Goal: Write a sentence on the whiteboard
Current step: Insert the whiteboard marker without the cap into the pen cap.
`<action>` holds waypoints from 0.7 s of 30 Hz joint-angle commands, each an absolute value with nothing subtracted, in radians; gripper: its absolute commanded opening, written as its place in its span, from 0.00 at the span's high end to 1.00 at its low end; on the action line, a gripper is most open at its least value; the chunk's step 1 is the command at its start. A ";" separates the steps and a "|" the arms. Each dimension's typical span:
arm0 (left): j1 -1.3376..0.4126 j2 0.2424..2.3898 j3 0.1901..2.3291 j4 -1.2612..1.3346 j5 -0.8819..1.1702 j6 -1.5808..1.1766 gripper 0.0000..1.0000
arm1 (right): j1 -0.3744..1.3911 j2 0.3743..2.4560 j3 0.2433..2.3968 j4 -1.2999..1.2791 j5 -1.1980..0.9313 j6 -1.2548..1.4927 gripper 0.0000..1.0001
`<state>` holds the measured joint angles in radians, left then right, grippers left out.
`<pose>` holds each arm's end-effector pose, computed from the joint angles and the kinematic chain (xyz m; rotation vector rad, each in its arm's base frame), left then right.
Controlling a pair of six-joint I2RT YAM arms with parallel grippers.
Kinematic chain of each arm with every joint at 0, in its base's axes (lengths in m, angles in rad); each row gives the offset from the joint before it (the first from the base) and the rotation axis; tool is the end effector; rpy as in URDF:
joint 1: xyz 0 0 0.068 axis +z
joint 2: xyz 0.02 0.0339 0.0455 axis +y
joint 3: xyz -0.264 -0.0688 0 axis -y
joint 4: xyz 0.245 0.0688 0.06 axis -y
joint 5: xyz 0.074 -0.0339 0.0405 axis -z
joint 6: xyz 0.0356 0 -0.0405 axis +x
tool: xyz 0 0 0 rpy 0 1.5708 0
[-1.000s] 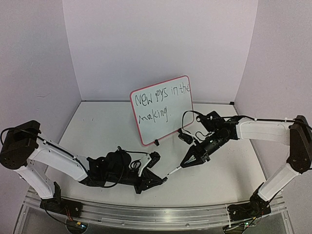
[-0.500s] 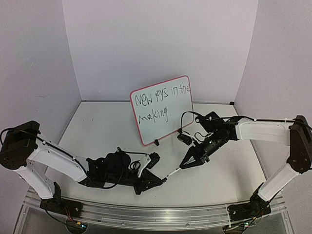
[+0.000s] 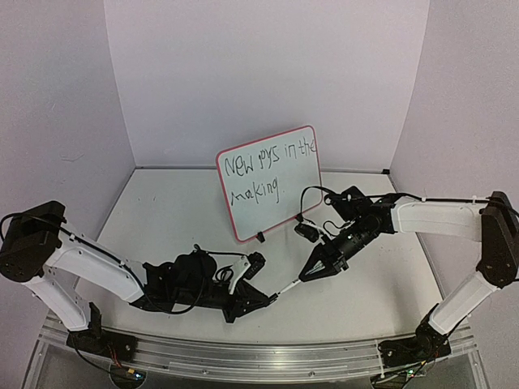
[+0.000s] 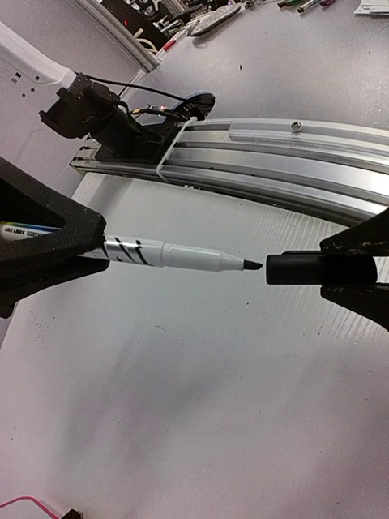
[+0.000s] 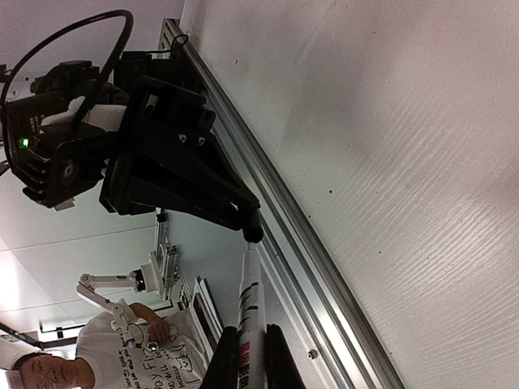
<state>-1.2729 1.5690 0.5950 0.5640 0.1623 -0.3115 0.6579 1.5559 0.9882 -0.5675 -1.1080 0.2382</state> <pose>0.0846 -0.2951 0.1651 1.1081 1.8741 -1.1391 0.2122 0.2043 0.2148 0.8617 -2.3911 -1.6454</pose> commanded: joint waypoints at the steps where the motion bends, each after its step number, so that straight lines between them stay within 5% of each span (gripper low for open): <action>1: -1.282 1.529 0.589 0.615 0.151 -0.304 1.00 | 0.665 1.573 0.996 -0.577 -1.111 0.223 1.00; 21: -1.283 1.543 0.598 0.614 0.159 -0.305 1.00 | 0.667 1.569 1.002 -0.577 -1.146 0.217 1.00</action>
